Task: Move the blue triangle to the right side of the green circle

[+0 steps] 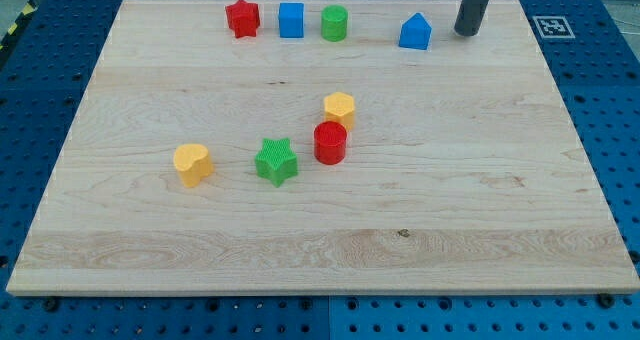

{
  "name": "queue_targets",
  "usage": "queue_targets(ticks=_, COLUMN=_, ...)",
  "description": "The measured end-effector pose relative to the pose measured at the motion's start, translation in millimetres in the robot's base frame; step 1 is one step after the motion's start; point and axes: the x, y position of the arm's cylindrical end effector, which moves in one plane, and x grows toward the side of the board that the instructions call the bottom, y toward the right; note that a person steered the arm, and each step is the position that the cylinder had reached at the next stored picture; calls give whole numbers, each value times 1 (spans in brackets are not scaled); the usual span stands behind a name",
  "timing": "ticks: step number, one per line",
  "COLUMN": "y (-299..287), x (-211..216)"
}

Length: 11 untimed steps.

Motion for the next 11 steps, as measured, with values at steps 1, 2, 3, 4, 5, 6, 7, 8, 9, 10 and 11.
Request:
queue_targets(ticks=1, y=-4, x=3)
queue_targets(ticks=2, y=-5, x=18)
queue_targets(ticks=3, y=-6, x=33)
queue_targets(ticks=4, y=-6, x=50)
queue_targets(ticks=5, y=-14, x=51)
queue_targets(ticks=6, y=-29, x=39)
queue_targets(ticks=7, y=-41, x=27)
queue_targets(ticks=8, y=-50, x=11)
queue_targets(ticks=9, y=-60, x=1)
queue_targets(ticks=10, y=-69, x=-8)
queue_targets(ticks=11, y=-75, x=-14)
